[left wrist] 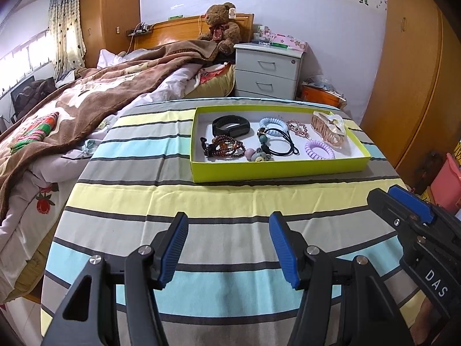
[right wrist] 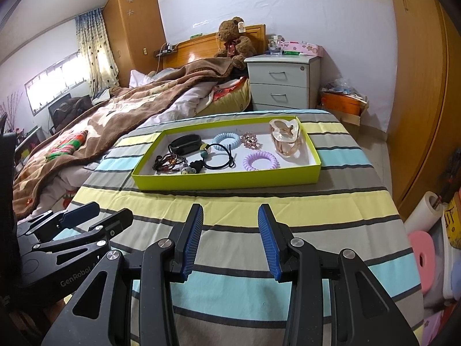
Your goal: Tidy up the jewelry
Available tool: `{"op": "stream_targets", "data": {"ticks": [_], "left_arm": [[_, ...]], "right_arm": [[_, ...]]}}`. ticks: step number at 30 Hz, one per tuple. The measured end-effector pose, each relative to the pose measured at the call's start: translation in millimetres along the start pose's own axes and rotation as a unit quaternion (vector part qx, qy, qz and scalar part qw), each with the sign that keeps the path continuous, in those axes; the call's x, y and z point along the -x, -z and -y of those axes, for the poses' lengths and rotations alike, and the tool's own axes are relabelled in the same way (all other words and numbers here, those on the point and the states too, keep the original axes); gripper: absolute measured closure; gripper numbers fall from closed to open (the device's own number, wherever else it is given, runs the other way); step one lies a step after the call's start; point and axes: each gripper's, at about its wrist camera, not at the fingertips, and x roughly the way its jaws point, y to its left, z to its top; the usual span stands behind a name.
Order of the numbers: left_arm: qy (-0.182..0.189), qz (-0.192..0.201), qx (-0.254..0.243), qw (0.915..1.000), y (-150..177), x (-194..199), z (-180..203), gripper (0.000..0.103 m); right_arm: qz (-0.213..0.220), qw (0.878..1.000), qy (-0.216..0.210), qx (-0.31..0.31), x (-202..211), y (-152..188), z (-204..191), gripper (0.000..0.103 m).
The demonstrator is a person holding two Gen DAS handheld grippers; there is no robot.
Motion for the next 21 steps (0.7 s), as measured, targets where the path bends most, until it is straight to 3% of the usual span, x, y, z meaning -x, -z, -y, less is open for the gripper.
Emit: {"op": "stream_targets", "data": {"ticks": [21], "left_arm": [[-0.006, 0.001, 0.003, 1.0000, 0.8, 3.0, -0.6, 0.042]], "right_arm": [[0.000, 1.000, -0.004, -0.004, 2.0, 4.9, 1.1, 0.062]]}}
